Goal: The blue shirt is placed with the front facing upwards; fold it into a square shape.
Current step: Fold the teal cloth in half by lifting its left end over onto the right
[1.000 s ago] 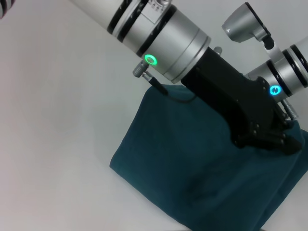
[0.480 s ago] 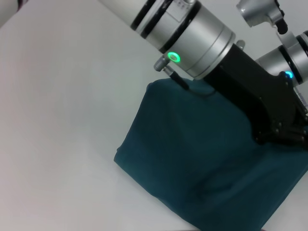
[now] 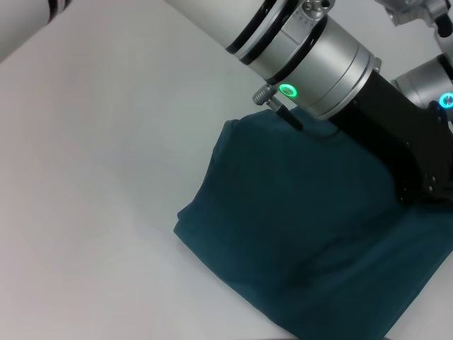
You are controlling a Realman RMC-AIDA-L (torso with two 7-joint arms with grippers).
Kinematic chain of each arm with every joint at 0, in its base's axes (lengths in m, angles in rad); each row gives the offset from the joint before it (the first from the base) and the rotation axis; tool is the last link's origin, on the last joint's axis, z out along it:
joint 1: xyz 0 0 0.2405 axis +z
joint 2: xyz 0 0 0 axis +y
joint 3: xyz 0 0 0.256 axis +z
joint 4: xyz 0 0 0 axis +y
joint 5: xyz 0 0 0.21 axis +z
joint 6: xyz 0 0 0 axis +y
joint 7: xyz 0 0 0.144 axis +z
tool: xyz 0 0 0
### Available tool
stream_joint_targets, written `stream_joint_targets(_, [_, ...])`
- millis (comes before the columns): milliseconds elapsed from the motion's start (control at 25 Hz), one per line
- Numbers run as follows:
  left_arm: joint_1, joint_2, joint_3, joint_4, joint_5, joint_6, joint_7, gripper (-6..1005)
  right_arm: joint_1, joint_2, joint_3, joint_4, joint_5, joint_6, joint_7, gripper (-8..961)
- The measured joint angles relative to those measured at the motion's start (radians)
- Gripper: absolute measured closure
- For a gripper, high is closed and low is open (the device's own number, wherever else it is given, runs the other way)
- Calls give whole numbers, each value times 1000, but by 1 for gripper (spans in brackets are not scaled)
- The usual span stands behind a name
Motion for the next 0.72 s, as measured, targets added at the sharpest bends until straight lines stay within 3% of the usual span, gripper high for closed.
stream_joint_targets(360, [6, 0, 30, -1, -39, -22, 4, 958, -16, -25, 14, -5, -9, 9, 2, 924])
stream_joint_targets(720, [9, 0, 125, 3, -111, -105, 26, 958, -69, -56, 34, -69, -10, 25, 30, 923])
